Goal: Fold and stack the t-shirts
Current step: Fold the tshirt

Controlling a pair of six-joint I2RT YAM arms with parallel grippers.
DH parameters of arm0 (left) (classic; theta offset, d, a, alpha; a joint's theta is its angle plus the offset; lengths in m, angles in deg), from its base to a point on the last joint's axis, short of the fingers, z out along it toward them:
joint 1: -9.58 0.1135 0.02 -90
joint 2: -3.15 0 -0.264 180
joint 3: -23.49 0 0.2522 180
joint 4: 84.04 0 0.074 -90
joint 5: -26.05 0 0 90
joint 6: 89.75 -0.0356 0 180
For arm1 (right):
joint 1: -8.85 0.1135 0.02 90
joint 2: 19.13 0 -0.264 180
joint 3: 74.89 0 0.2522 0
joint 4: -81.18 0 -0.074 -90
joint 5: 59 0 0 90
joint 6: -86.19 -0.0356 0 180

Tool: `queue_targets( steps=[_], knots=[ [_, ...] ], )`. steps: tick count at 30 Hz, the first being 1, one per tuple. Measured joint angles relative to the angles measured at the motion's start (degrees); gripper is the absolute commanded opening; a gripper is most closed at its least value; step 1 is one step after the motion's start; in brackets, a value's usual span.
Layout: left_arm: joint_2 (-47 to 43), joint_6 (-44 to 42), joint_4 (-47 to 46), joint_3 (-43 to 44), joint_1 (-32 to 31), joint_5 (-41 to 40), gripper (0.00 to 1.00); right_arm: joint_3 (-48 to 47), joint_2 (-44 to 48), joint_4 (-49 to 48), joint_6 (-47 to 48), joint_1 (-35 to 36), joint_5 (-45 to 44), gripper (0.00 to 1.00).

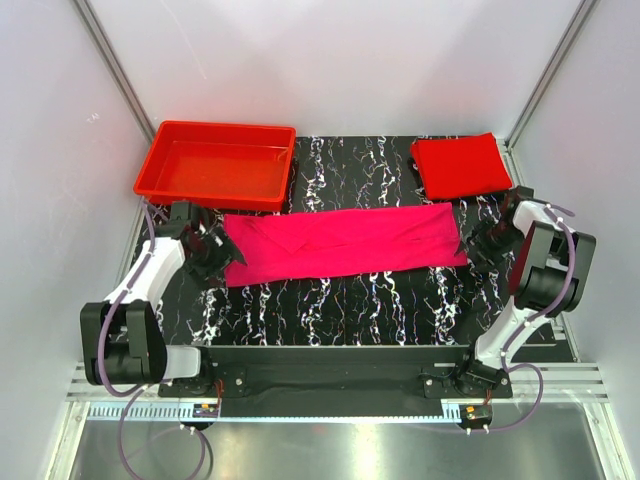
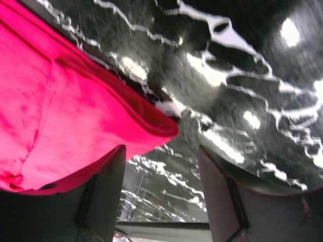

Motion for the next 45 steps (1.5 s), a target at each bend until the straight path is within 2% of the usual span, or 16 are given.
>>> queue_targets(
  steps=[7, 15, 22, 25, 26, 28, 29, 30, 33, 37, 42, 44, 45],
  knots=[
    [2.1, 3.2, -2.6, -1.4, 0.0, 0.3, 0.84, -0.3, -2.5, -1.9, -1.0, 0.0, 1.0, 0.66],
    [1.8, 7.0, -0.4, -4.3, 0.0, -2.8, 0.84, -0.9, -3.1, -1.7, -1.5, 0.0, 1.1, 0.62],
    [5.4, 8.4, -2.7, -4.2, 0.0, -4.0, 0.76, -1.7, -4.0, -1.4, -1.6, 0.0, 1.4, 0.57],
    [7.9, 8.5, -4.5, -4.2, 0.0, -4.0, 0.68, -2.1, -4.5, -1.4, -1.5, 0.0, 1.5, 0.49],
    [8.3, 8.5, -4.9, -4.2, 0.0, -4.0, 0.61, -2.2, -4.6, -1.4, -1.5, 0.0, 1.5, 0.46],
    [8.5, 8.7, -5.6, -4.2, 0.0, -4.0, 0.48, -2.3, -4.7, -1.5, -1.4, 0.0, 1.5, 0.28],
    [8.5, 8.5, -6.0, -4.2, 0.0, -4.0, 0.38, -2.3, -4.9, -1.8, -1.2, 0.0, 1.3, 0.22],
    [8.5, 8.5, -6.4, -4.2, 0.0, -4.1, 0.21, -2.3, -5.2, -2.0, -1.1, 0.0, 1.4, 0.08],
    [8.5, 8.0, -6.7, -4.2, 0.0, -4.5, 0.0, -2.2, -5.3, -2.1, -0.9, 0.0, 1.4, 0.0],
    [8.5, 7.1, -6.4, -4.2, 0.2, -6.1, 0.0, 0.4, -3.0, -2.6, -0.9, 0.0, 0.2, 0.0],
    [5.0, 6.9, -4.5, -5.5, 2.1, -8.7, 0.02, 8.8, 4.6, 0.4, -1.6, 0.3, -3.9, 0.0],
    [1.8, 6.9, -2.7, -6.3, 2.7, -9.9, 0.26, 12.2, 8.0, 1.7, -2.1, 0.3, -4.7, 0.0],
    [0.1, 6.8, -1.6, -6.4, 3.0, -10.6, 0.4, 13.6, 9.5, 2.7, -2.4, 0.3, -4.8, 0.07]
  ],
)
